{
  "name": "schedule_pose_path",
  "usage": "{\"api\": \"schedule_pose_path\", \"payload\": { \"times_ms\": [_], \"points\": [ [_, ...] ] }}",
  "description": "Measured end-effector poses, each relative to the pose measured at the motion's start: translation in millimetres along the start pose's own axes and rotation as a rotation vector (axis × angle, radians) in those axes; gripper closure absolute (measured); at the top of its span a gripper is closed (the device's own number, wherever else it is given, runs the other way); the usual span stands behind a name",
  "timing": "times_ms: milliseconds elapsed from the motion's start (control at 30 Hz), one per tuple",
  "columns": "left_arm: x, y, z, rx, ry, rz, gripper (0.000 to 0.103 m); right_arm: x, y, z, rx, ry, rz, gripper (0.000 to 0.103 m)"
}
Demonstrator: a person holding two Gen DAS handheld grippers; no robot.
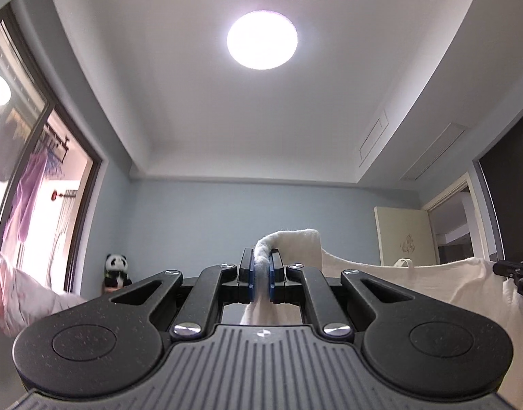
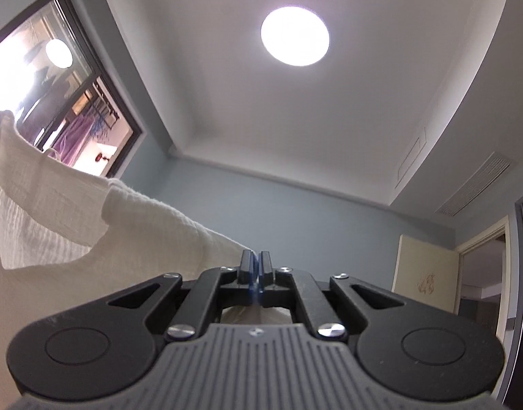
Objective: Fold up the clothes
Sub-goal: 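Raise the white shirt high with both tools and shake it out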
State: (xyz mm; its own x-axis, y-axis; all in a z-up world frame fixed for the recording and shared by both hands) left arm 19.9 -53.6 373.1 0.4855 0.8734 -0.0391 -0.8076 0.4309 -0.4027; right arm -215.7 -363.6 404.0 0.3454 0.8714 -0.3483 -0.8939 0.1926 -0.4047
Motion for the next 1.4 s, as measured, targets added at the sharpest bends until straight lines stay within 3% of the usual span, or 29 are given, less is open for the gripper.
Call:
{"api": "schedule_pose_path", "payload": {
  "times_ms": [200, 367, 500, 633, 733, 1000, 1267, 1400],
  "points": [
    [-10, 2, 2, 0.023, -0.038, 0.021, 0.097, 0, 19, 3, -0.005, -0.016, 0.028, 0.1],
    [-15, -21, -30, 0.128, -0.069, 0.041, 0.097, 5, 0, -33, 0.061, -0.029, 0.055, 0.1],
    [-17, -51, -74, 0.228, -0.092, 0.042, 0.097, 7, -29, -81, 0.151, -0.044, 0.072, 0.1],
    [-21, -92, -135, 0.354, -0.115, 0.035, 0.097, 11, -65, -142, 0.259, -0.057, 0.089, 0.1],
    [-22, -121, -199, 0.471, -0.123, 0.029, 0.097, 16, -96, -195, 0.355, -0.078, 0.109, 0.1],
    [-20, -190, -375, 0.763, -0.156, 0.029, 0.097, 37, -175, -383, 0.647, -0.159, 0.159, 0.1],
    [-20, -275, -508, 0.904, -0.225, 0.094, 0.097, 60, -263, -537, 0.825, -0.169, 0.137, 0.1],
    [-19, -291, -575, 1.004, -0.242, 0.116, 0.097, 71, -302, -607, 0.928, -0.171, 0.104, 0.1]
  ]
}}
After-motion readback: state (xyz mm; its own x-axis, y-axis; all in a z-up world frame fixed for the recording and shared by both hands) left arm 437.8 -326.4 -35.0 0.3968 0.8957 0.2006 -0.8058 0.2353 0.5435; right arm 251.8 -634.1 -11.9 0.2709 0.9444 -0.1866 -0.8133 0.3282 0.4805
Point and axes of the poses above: each gripper's, at about its wrist camera, not at the fingertips, and y roughly against the way its jaws point, x to its left, z to its top, the point moved 6 cm from there along -y, roughly the way its jaws point, and after that the axes turned 5 degrees about z, right-handed, at the moved point
